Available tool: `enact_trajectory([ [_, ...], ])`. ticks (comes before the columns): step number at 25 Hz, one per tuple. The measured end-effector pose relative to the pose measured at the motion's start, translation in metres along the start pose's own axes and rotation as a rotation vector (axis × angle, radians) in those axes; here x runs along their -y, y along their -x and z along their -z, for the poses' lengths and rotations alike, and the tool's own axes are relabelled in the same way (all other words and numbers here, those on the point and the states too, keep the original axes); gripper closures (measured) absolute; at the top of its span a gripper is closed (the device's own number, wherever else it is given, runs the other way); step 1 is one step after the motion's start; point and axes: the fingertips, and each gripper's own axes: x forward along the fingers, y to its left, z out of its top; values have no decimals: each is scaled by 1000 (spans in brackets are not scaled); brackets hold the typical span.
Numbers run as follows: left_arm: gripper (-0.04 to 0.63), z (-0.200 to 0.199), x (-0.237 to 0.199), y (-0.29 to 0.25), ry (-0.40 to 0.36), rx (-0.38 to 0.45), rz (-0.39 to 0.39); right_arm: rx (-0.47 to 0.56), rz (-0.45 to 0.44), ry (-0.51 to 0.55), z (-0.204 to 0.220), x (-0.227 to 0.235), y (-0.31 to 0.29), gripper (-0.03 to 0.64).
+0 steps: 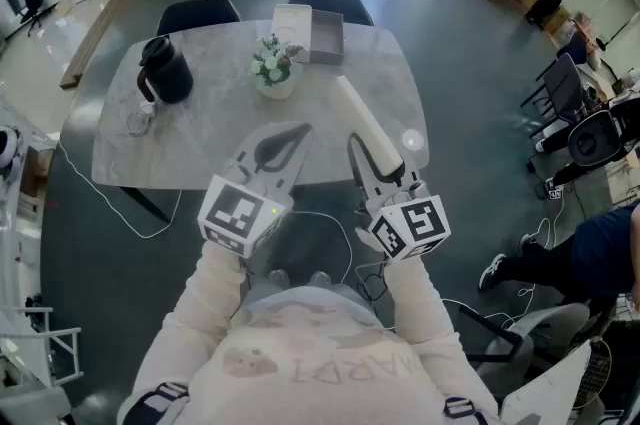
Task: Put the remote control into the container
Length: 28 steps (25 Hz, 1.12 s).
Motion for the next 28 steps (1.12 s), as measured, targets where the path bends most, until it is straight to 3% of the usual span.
enact_trajectory([
  [28, 583, 5, -14, 15, 11, 4, 36, -12, 49, -57, 14, -11, -21, 522],
])
